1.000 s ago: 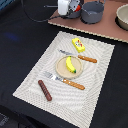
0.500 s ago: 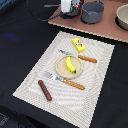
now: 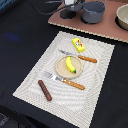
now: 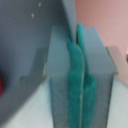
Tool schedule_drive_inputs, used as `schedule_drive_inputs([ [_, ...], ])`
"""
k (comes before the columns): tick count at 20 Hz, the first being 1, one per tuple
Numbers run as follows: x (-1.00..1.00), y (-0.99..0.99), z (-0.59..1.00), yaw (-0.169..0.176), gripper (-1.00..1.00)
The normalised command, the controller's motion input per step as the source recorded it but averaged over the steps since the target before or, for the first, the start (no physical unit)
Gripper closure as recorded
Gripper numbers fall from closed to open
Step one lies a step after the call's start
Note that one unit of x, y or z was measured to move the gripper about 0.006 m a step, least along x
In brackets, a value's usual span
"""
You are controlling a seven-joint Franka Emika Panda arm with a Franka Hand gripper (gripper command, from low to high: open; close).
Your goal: Interact with the objects in diverse but meaningful ways.
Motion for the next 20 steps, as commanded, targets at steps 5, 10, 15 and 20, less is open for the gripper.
schedule_drive_inputs([
  [5,0.04,-0.91,0.12,0.039,1.00],
  [10,-0.01,-0.83,-0.01,0.081,1.00],
  [15,0.00,-0.80,-0.07,0.099,1.00],
  [20,0.02,-0.81,-0.08,0.105,1.00],
])
